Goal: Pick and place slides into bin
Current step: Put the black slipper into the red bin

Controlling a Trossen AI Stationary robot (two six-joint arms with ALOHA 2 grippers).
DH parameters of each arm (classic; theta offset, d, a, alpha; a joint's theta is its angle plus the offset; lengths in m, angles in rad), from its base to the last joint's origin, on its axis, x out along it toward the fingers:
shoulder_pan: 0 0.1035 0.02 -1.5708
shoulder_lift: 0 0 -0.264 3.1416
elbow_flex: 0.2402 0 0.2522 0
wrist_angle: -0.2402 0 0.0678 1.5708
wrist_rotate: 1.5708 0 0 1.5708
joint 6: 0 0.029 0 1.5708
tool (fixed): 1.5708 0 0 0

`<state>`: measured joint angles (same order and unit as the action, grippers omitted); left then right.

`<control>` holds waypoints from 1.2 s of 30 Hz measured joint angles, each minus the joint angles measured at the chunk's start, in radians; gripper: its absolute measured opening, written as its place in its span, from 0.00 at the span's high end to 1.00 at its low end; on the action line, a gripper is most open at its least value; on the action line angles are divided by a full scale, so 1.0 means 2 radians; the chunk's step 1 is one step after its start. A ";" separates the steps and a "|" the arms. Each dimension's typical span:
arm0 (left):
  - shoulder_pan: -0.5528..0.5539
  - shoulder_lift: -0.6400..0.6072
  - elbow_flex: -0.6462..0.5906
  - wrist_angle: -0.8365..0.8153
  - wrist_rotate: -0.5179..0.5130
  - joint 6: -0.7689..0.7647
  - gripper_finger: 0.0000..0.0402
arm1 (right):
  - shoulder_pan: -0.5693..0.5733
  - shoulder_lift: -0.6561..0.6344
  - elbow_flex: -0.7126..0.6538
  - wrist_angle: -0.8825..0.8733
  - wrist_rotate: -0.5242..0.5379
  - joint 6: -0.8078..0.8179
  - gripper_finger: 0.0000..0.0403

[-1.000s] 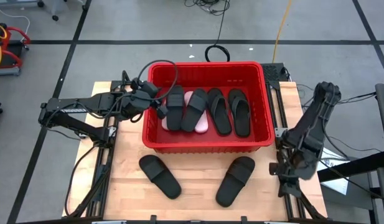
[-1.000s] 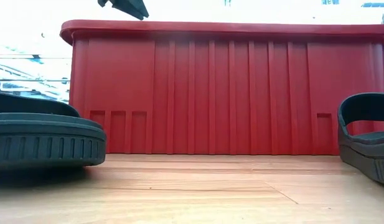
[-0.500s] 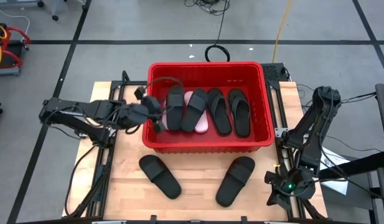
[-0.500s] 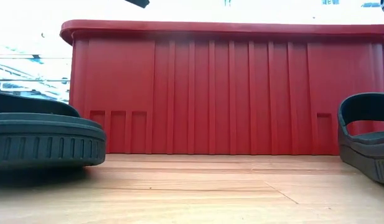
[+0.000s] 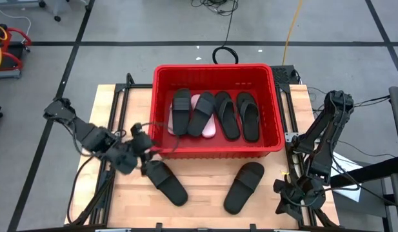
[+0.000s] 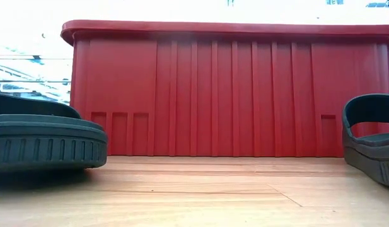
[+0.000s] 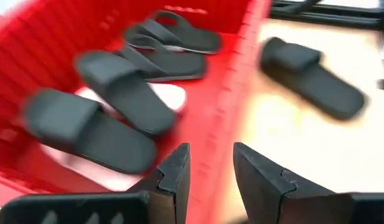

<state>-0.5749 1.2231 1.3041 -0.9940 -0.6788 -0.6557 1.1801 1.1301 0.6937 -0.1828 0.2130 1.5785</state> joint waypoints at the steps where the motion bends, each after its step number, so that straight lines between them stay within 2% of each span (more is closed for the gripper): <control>1: -0.012 0.003 0.000 0.000 0.005 -0.018 0.70 | 0.000 -0.002 0.000 0.000 0.000 -0.013 1.00; 4: -0.050 0.011 0.000 -0.005 0.030 -0.079 0.70 | 0.000 -0.007 0.000 0.000 0.000 -0.052 1.00; 7: -0.069 0.017 0.000 -0.014 0.075 -0.161 0.70 | 0.000 -0.007 0.000 0.000 0.000 -0.078 1.00; 9: -0.082 0.027 -0.005 -0.028 0.087 -0.215 0.70 | 0.000 -0.007 0.000 0.000 0.000 -0.089 1.00; 15: -0.123 0.031 -0.073 0.001 0.168 -0.352 0.70 | 0.000 -0.007 0.000 0.024 -0.001 -0.128 1.00; 21: -0.162 -0.001 -0.190 0.125 0.172 -0.429 0.70 | 0.000 -0.007 0.000 0.033 0.001 -0.122 1.00; 25: -0.164 -0.042 -0.278 0.237 0.170 -0.479 0.70 | -0.001 -0.007 0.000 0.033 0.001 -0.105 1.00; 28: -0.165 -0.075 -0.338 0.308 0.167 -0.486 0.70 | -0.004 -0.007 0.000 0.033 0.001 -0.104 1.00; 31: -0.164 -0.105 -0.385 0.338 0.151 -0.487 0.70 | -0.011 -0.007 0.000 0.034 0.002 -0.102 1.00; 36: -0.164 -0.145 -0.438 0.339 0.136 -0.487 0.70 | -0.024 -0.007 0.000 0.046 0.002 -0.103 1.00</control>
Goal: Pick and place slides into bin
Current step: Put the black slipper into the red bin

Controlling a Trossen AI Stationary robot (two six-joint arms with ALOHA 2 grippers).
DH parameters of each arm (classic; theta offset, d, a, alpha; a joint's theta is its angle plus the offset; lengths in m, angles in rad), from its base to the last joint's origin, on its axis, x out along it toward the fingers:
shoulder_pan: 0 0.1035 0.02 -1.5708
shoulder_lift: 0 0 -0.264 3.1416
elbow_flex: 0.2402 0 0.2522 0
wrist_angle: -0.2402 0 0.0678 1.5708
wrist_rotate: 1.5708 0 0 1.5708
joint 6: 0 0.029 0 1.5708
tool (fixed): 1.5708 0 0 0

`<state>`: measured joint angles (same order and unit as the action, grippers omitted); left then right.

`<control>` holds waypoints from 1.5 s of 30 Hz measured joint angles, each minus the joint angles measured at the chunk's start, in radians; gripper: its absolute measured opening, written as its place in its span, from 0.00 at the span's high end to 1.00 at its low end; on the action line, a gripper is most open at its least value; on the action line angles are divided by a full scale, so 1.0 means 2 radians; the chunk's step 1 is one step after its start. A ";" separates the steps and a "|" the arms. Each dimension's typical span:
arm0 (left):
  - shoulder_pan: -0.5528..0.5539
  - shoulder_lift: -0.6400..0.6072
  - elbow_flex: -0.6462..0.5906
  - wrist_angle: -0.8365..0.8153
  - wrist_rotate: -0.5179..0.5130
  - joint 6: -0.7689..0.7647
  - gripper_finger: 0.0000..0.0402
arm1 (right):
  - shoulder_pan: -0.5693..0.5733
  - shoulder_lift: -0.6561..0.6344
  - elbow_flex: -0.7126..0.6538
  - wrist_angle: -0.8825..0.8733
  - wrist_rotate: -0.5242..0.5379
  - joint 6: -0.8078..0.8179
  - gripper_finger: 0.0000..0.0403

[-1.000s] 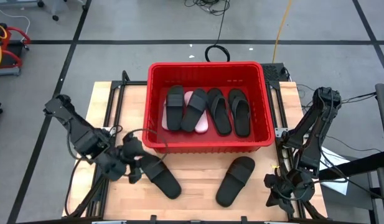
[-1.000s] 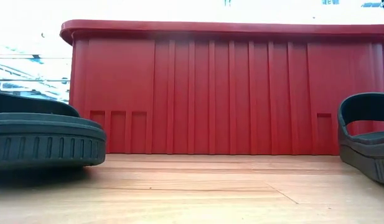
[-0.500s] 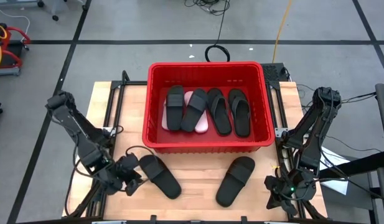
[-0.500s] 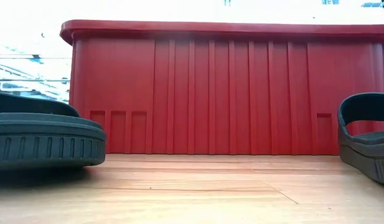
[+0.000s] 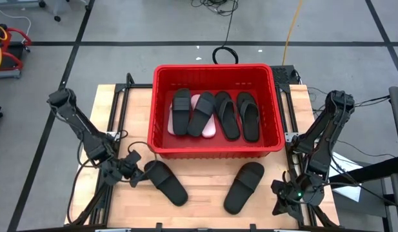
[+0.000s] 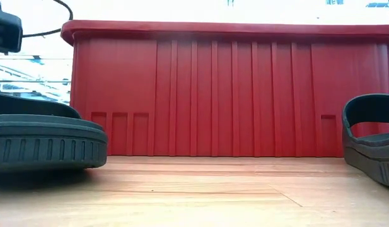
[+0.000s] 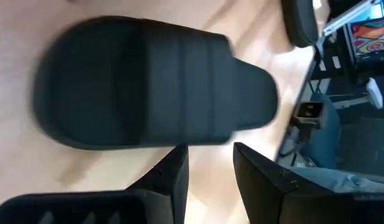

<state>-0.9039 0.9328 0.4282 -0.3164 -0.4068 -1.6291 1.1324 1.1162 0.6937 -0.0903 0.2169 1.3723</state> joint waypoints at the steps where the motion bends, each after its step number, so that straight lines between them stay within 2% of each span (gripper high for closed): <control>1: 0.000 -0.007 -0.009 0.000 -0.004 0.000 0.70 | -0.002 0.000 0.000 0.003 0.000 -0.002 1.00; 5: 0.000 -0.023 -0.037 0.006 -0.025 0.000 0.70 | -0.010 0.000 0.000 0.003 0.000 -0.002 1.00; 10: 0.008 -0.025 -0.058 0.016 -0.023 0.000 0.70 | -0.017 0.000 0.000 0.003 0.000 -0.002 1.00; 22: 0.037 -0.025 -0.062 0.021 -0.006 0.019 0.70 | -0.030 0.000 0.000 0.002 -0.002 -0.004 1.00; 28: 0.043 -0.024 -0.062 0.056 0.007 0.043 0.70 | -0.030 0.000 0.000 0.002 0.005 -0.009 1.00; 35: 0.046 0.008 -0.062 0.056 0.008 0.041 0.70 | -0.030 0.000 0.000 0.002 0.025 -0.013 1.00; 45: 0.056 0.063 -0.062 0.146 0.039 0.055 0.70 | -0.030 0.000 0.000 0.002 0.024 -0.012 1.00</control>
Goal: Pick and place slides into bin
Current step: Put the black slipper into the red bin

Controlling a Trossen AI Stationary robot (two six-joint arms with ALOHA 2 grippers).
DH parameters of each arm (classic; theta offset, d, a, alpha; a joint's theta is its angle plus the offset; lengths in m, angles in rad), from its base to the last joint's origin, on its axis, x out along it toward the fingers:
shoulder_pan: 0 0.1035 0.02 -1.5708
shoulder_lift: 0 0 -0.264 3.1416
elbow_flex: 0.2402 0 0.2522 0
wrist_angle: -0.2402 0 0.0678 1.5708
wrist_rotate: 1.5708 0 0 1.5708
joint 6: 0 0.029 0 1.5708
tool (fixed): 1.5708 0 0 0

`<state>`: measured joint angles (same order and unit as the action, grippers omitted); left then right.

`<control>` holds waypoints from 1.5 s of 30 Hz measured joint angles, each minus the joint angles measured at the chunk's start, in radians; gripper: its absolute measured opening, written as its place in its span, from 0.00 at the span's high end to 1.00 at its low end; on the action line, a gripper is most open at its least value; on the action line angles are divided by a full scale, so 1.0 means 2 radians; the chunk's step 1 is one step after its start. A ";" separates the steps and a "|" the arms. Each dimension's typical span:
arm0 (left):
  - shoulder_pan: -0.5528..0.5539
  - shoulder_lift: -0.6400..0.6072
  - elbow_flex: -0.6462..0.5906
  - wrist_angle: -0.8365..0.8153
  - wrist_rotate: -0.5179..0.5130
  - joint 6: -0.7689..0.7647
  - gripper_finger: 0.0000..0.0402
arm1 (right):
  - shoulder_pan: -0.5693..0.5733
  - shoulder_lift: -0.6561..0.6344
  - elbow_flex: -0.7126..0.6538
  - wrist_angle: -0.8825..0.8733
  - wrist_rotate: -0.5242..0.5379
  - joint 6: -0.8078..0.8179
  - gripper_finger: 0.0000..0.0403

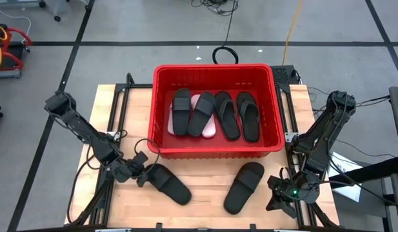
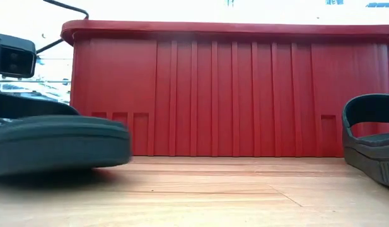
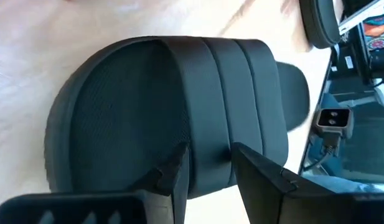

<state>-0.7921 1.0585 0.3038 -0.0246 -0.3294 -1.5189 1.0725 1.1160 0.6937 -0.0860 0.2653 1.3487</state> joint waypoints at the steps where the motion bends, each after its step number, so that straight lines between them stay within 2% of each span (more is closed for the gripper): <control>1: 0.000 0.005 0.000 0.008 0.004 0.000 0.70 | 0.000 0.000 0.000 0.000 0.000 0.000 1.00; 13: 0.000 0.066 0.000 0.097 0.007 0.003 0.71 | 0.000 0.000 0.000 0.000 0.000 0.012 1.00; 16: 0.000 0.068 0.000 0.107 0.007 0.003 0.77 | 0.000 0.000 0.000 0.000 0.000 0.011 1.00; 20: 0.000 0.067 0.000 0.110 0.007 0.002 0.94 | 0.000 0.000 0.000 0.000 0.000 0.006 1.00; 22: 0.000 0.067 0.000 0.117 0.006 0.001 0.98 | 0.000 0.000 0.000 0.000 0.000 0.005 1.00; 32: 0.000 0.068 0.012 0.199 0.005 0.009 0.99 | 0.000 0.000 0.000 0.005 -0.001 0.004 1.00; 36: 0.000 0.068 0.037 0.199 0.006 0.012 1.00 | 0.000 0.000 0.000 0.023 -0.002 -0.004 1.00; 45: 0.003 0.068 0.105 0.182 -0.005 0.047 1.00 | 0.000 0.000 0.000 0.077 0.001 -0.076 1.00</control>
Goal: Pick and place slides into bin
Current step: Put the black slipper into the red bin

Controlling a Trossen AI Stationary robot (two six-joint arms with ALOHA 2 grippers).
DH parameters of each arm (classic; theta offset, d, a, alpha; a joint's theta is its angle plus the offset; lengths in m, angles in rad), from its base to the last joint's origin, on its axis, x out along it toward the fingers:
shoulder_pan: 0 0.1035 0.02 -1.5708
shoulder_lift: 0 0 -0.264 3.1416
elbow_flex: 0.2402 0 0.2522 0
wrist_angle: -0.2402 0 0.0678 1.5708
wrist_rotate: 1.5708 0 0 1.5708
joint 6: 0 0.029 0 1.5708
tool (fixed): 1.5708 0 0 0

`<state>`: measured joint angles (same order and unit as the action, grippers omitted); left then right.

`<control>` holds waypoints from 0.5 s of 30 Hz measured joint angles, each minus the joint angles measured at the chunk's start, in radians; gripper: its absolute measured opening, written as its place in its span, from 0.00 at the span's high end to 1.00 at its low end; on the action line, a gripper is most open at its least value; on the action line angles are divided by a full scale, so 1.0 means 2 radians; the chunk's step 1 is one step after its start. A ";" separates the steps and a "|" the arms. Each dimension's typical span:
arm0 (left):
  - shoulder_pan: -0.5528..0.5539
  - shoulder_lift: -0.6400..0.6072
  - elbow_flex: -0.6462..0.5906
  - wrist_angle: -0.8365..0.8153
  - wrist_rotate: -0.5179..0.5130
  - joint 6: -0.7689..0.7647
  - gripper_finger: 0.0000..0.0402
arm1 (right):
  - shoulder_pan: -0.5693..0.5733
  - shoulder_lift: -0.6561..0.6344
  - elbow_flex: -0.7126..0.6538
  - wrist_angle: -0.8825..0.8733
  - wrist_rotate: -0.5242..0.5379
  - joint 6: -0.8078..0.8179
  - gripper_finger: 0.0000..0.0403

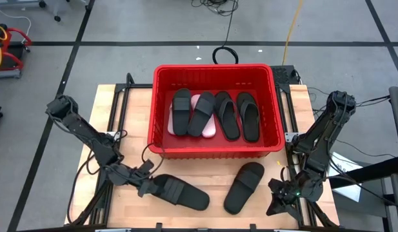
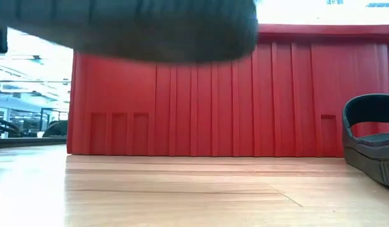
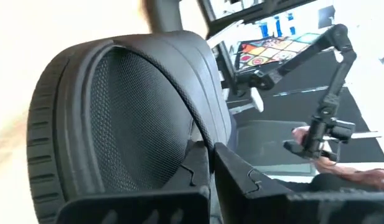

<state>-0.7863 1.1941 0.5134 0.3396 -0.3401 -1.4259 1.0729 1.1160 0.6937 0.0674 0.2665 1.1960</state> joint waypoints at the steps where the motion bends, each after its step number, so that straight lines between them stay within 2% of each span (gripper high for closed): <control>1: 0.002 0.000 0.011 -0.007 0.000 0.003 1.00 | 0.000 0.000 0.000 0.003 0.000 -0.005 1.00; 9: 0.015 0.000 0.123 -0.061 0.015 0.074 1.00 | 0.000 0.000 0.000 0.080 0.001 -0.092 1.00; 15: 0.028 0.000 0.224 -0.202 0.028 0.112 1.00 | 0.000 -0.005 0.000 0.153 0.048 -0.243 1.00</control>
<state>-0.7296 1.1934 0.9608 -0.0647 -0.2848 -1.2028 1.0733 1.1065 0.6937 0.3726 0.3630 0.7105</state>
